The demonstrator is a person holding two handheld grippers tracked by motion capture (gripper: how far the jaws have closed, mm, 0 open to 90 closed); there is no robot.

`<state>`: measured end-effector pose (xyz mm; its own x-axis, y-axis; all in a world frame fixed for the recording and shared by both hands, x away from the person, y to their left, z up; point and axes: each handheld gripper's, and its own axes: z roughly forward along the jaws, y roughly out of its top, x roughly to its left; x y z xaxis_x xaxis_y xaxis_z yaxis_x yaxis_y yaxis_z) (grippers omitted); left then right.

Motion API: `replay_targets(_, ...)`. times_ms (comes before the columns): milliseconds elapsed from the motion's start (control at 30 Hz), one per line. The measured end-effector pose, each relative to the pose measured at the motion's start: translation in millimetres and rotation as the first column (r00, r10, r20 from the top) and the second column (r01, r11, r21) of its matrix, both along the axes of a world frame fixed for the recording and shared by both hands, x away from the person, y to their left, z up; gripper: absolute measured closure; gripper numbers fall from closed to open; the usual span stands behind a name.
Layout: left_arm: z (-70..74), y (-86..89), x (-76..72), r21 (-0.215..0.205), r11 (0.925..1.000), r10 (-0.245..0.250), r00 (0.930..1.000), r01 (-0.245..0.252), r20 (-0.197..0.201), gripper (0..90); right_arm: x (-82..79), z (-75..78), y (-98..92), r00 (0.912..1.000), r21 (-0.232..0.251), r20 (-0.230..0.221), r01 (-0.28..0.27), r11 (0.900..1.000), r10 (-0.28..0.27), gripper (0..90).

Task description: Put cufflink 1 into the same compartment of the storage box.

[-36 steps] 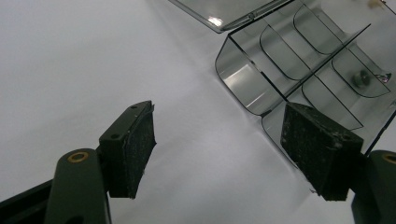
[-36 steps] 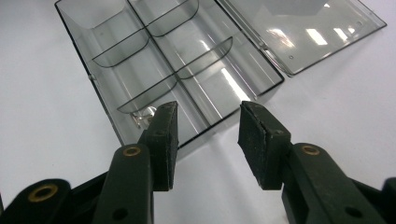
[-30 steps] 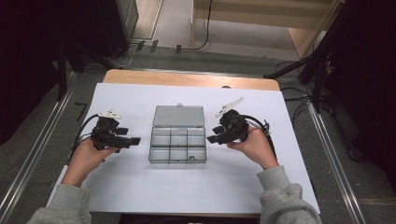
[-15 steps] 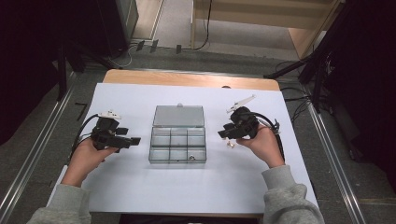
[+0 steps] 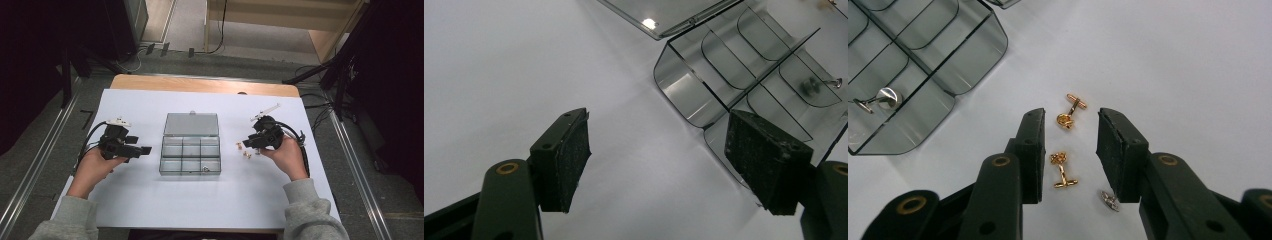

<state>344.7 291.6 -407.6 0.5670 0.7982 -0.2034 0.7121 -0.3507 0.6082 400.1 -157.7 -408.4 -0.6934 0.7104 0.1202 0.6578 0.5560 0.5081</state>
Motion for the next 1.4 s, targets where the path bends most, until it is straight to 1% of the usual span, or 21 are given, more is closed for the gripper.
replay_targets(167, -0.2, -0.3, 0.5, 0.002, 1.0, -0.004, 1.0, 0.004, -0.003, 26.9, 2.1, -6.0, -4.2, 0.9995, -0.012, -0.019, 0.026, 1.0, -0.027, 65.5)
replay_targets(367, -0.3, -0.2, 0.8, 0.004, 1.0, -0.007, 1.0, 0.007, -0.004, 27.0, 4.3, -12.6, -8.3, 0.9974, -0.049, -0.02, 0.069, 0.996, -0.07, 65.6)
replay_targets(467, -0.4, -0.2, 0.9, 0.003, 1.0, -0.005, 1.0, 0.005, -0.004, 27.0, 5.3, -16.3, -10.4, 0.9957, -0.048, -0.026, 0.087, 0.995, -0.089, 66.1)
replay_targets(600, -0.5, -0.4, 1.1, 0.004, 1.0, -0.006, 1.0, 0.006, -0.005, 26.9, 6.3, -19.7, -12.9, 0.9927, -0.051, -0.045, 0.11, 0.993, -0.112, 66.2)
replay_targets(667, -0.6, -0.5, 1.2, 0.003, 1.0, -0.005, 1.0, 0.005, -0.005, 27.0, 7.1, -20.7, -14.4, 0.992, -0.057, -0.043, 0.116, 0.992, -0.119, 66.4)
replay_targets(800, -0.6, -0.8, 1.3, 0.004, 1.0, -0.004, 1.0, 0.005, -0.006, 27.0, 8.1, -24.4, -18.2, 0.9871, -0.059, -0.053, 0.148, 0.987, -0.151, 66.6)
replay_targets(967, -0.9, -1.5, 1.7, 0.003, 1.0, -0.006, 1.0, 0.006, -0.008, 26.9, 9.5, -29.1, -20.4, 0.9842, -0.075, -0.063, 0.161, 0.984, -0.166, 66.2)
replay_targets(1233, -1.0, -1.7, 2.1, 0.005, 1.0, -0.007, 0.9999, 0.007, -0.008, 26.9, 10.3, -36.7, -19.1, 0.9799, -0.121, -0.078, 0.174, 0.977, -0.184, 66.2)
replay_targets(1400, -0.9, -1.7, 2.0, 0.005, 1.0, -0.007, 0.9999, 0.007, -0.008, 26.9, 10.1, -40.0, -18.3, 0.9769, -0.133, -0.092, 0.179, 0.975, -0.193, 67.9)
